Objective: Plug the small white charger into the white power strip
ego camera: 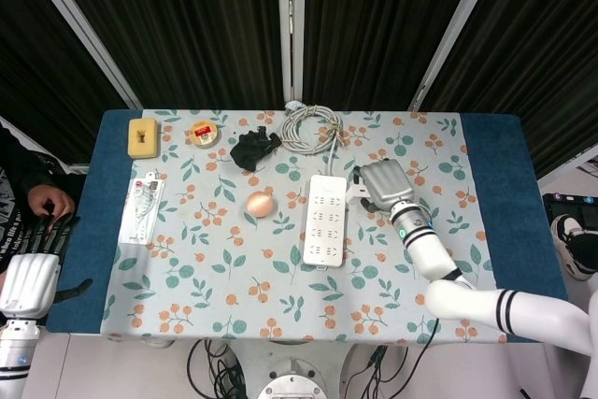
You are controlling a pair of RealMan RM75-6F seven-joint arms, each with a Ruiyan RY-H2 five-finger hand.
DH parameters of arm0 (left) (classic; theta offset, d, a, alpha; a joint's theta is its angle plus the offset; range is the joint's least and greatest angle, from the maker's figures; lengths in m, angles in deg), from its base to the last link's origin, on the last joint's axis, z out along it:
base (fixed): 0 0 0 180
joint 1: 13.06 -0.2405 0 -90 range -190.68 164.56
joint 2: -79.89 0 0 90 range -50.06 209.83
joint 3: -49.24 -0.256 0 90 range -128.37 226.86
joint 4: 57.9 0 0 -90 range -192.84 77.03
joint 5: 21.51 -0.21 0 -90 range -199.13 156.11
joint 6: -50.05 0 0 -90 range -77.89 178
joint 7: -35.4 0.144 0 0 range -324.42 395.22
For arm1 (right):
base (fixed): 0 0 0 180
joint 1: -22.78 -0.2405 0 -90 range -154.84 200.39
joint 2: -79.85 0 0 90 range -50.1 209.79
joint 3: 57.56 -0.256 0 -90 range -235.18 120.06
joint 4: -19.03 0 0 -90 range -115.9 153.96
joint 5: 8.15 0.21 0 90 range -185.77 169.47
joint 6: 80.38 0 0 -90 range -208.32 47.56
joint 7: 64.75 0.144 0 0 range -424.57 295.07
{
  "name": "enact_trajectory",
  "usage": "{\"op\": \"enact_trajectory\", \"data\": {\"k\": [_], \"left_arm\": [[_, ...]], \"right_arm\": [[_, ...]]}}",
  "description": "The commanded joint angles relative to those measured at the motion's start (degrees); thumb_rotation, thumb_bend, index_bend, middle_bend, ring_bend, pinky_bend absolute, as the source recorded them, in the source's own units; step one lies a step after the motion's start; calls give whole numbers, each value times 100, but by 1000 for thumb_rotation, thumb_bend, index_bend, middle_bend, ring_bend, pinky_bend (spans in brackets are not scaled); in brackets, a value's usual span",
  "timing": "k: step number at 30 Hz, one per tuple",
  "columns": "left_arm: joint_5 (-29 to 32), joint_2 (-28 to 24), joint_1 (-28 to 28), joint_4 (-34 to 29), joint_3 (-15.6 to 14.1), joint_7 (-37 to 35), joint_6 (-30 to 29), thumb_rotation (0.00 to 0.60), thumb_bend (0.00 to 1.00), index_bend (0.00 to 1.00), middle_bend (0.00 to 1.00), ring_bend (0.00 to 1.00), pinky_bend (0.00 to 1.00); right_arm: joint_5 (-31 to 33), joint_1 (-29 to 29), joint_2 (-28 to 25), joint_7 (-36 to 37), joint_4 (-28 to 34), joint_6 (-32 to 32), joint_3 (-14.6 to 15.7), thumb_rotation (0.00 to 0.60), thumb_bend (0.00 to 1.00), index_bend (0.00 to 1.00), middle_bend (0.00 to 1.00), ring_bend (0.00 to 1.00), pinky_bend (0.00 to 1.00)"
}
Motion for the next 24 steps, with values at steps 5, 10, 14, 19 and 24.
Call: {"op": "enact_trajectory", "data": {"k": [5, 10, 14, 19, 24], "left_arm": [[27, 59, 10, 118, 18, -106, 10, 600, 0, 77, 42, 0, 0], [53, 81, 12, 190, 17, -172, 35, 600, 0, 77, 42, 0, 0], [76, 97, 6, 236, 23, -216, 35, 600, 0, 77, 42, 0, 0], [82, 116, 9, 272, 21, -243, 46, 600, 0, 77, 42, 0, 0], [89, 118, 1, 283, 21, -248, 37, 600, 0, 77, 42, 0, 0]], "right_arm": [[1344, -952, 618, -946, -337, -352, 82, 600, 628, 791, 740, 467, 356], [1726, -1169, 793, -1147, -609, -397, 174, 600, 628, 791, 740, 467, 345], [1853, -1232, 834, -1159, -722, -402, 211, 600, 628, 791, 741, 467, 342], [1878, -1252, 847, -1080, -786, -380, 238, 600, 628, 790, 740, 467, 341], [1847, -1271, 854, -998, -797, -354, 257, 600, 628, 790, 737, 467, 341]]}}
